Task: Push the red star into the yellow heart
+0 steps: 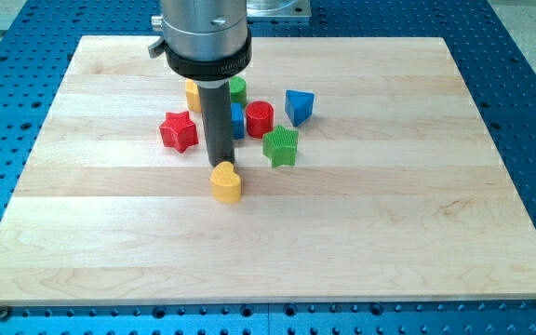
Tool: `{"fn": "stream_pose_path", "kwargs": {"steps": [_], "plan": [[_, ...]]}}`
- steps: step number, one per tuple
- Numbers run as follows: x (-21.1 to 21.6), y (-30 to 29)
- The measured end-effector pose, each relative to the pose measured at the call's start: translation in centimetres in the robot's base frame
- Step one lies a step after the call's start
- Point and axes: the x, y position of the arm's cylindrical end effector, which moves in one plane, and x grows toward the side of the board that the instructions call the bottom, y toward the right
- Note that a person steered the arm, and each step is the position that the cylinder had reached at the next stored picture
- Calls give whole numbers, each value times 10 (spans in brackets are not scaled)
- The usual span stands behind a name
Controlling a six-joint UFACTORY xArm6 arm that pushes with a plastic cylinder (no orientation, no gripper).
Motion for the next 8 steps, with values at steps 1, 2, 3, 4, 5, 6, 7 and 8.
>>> {"fn": "stream_pose_path", "kwargs": {"steps": [1, 2, 3, 4, 5, 6, 7, 8], "plan": [[3, 63], [4, 67], [17, 58], [40, 52], [41, 52], [42, 42], [42, 42], [42, 42]]}}
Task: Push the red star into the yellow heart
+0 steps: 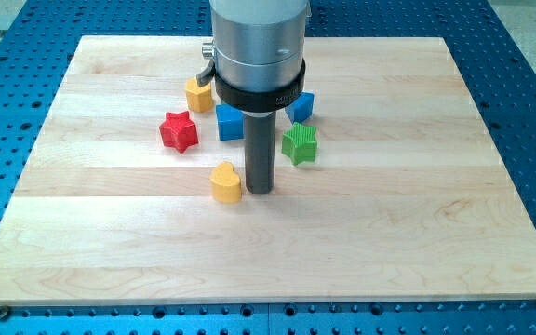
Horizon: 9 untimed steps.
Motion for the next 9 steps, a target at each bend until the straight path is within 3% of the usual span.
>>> {"fn": "stream_pose_path", "kwargs": {"steps": [1, 5, 6, 7, 9], "plan": [[5, -2], [-1, -141], [0, -88], [-49, -32], [-80, -68]]}}
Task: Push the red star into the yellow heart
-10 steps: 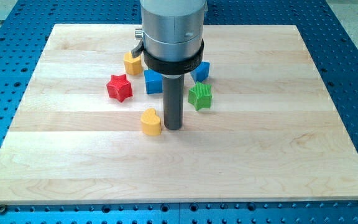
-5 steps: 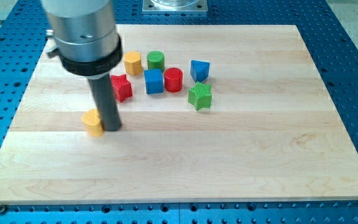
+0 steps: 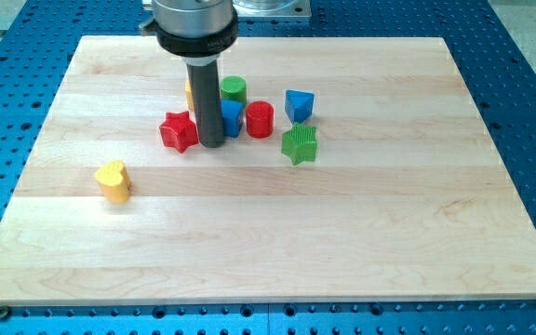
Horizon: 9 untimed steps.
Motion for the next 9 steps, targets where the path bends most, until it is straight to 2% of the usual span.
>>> {"fn": "stream_pose_path", "kwargs": {"steps": [1, 2, 3, 5, 8, 9], "plan": [[-8, 0], [-43, -1], [-40, -16], [33, -18], [-8, -44], [-69, -48]]}}
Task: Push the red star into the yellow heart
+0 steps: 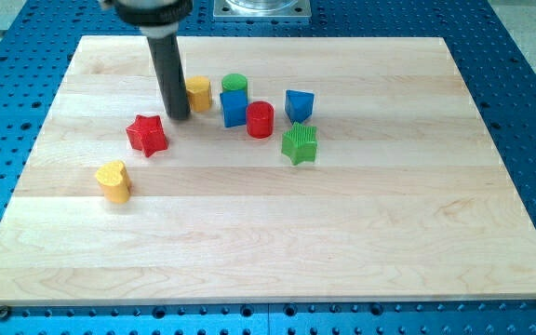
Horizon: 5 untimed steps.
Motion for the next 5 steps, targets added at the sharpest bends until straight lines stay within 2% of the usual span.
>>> {"fn": "stream_pose_path", "kwargs": {"steps": [1, 2, 4, 5], "plan": [[12, -14], [56, -14], [85, -15], [85, -25]]}}
